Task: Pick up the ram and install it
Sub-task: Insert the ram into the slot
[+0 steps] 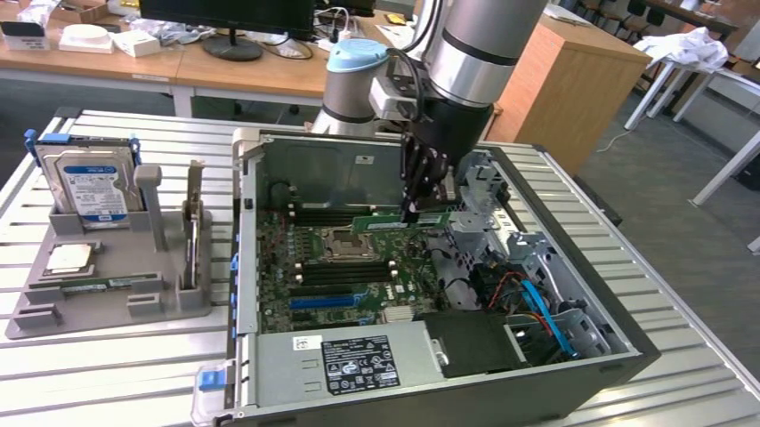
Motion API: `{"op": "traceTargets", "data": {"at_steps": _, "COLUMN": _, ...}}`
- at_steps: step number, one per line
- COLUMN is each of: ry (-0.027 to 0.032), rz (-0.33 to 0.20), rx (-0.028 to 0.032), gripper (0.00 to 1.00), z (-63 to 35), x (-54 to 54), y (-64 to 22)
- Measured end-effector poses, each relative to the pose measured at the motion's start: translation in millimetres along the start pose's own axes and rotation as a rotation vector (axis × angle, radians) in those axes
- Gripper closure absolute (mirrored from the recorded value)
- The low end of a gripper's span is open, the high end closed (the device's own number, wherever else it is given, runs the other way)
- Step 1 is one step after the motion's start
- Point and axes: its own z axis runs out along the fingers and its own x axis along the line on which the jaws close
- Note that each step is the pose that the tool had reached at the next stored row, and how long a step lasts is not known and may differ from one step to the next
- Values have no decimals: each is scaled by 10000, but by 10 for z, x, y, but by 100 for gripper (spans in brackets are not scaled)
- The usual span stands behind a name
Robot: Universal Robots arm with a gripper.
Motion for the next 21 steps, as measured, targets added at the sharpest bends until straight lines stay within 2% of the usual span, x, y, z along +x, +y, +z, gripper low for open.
{"op": "traceTargets", "data": {"at_steps": 9, "ry": 1, "rz": 0, "rx": 0, "gripper": 88, "z": 40, "x": 1, "y": -2}}
{"op": "traceTargets", "data": {"at_steps": 10, "ry": 1, "rz": 0, "rx": 0, "gripper": 88, "z": 161, "x": 4, "y": -6}}
{"op": "traceTargets", "data": {"at_steps": 21, "ry": 1, "rz": 0, "rx": 0, "gripper": 88, "z": 199, "x": 5, "y": -7}}
